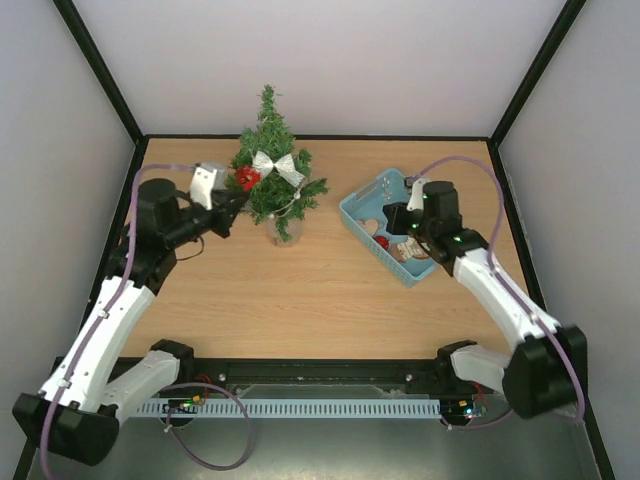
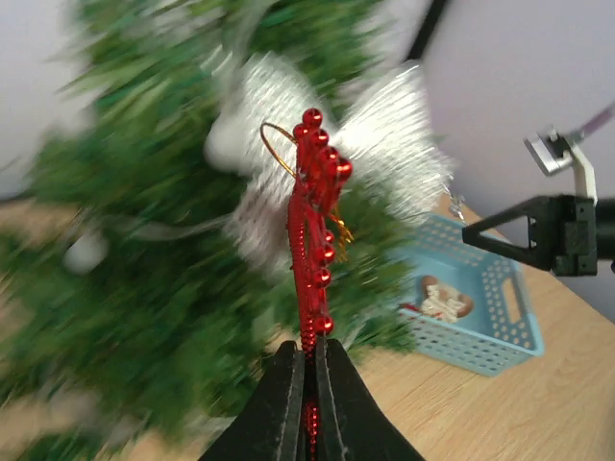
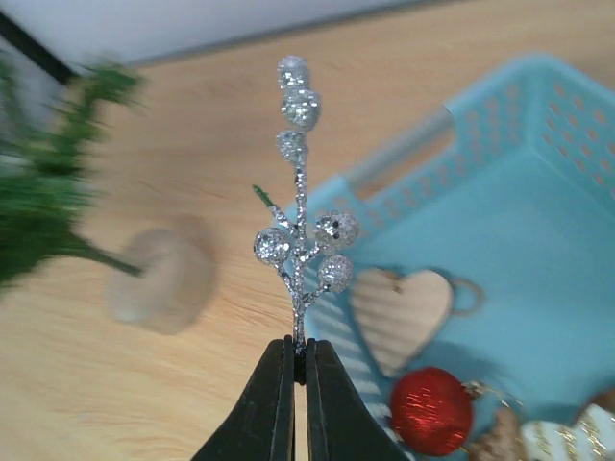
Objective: Decorate the small christmas tree
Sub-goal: Place the decoration item in the storage box.
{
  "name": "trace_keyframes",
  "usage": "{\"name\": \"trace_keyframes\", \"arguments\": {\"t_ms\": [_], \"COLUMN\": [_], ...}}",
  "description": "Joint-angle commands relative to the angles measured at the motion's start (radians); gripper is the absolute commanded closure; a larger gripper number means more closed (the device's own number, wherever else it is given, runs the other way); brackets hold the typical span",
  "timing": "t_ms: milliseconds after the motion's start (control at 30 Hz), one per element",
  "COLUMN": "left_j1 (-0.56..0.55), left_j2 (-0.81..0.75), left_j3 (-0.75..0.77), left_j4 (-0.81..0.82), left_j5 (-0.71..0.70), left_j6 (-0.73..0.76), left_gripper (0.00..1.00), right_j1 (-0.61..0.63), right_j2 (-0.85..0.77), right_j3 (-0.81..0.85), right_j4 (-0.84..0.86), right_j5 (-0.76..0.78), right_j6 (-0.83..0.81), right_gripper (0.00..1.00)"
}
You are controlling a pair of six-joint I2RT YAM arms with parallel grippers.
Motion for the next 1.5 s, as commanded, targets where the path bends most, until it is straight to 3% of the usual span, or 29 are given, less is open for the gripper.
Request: {"name": "trace_keyframes", "arguments": {"t_ms": [0,100,400,600,967,1200,1300,1467], "left_j1": [0.197,0.279,0.278,0.265,0.228,0.227,0.219,0.194], "left_j2": [-0.044,-0.063,-0.084,-0.123,-0.160,-0.183,-0.188,-0.188], "left_j3": [-0.075,-0.101,-0.162,-0.167,-0.080,-0.002,0.025,0.025], "left_j4": [-0.113,-0.138,-0.177,-0.208,-0.320,-0.330,-0.312,-0.247], "left_j5": [0.185,0.206,0.244,0.237,0.238,0.227,0.282,0.420], "left_j6": [-0.177,-0.185,-0.163,-0.147,-0.067,0.013,0.027,0.000], "left_gripper": [0.97,0.98,0.98,0.98,0.98,0.98,0.97,0.98], "right_j1": [-0.005,-0.021,-0.077,-0.078,-0.071,0.015,0.062,0.148], "right_j2": [0.187,0.311,0.622,0.621,0.384,0.159,0.036,-0.161], "right_j3": [0.052,0.068,0.147,0.155,0.183,0.248,0.237,0.090], "right_j4": [0.010,0.037,0.000,-0.015,-0.163,-0.210,-0.093,0.297], "right_j5": [0.187,0.231,0.254,0.277,0.253,0.163,0.039,-0.111], "right_j6": [-0.030,-0.025,-0.015,-0.019,-0.007,-0.023,-0.015,-0.012], "right_gripper": [0.98,0.98,0.95,0.76,0.46,0.45,0.50,0.57]}}
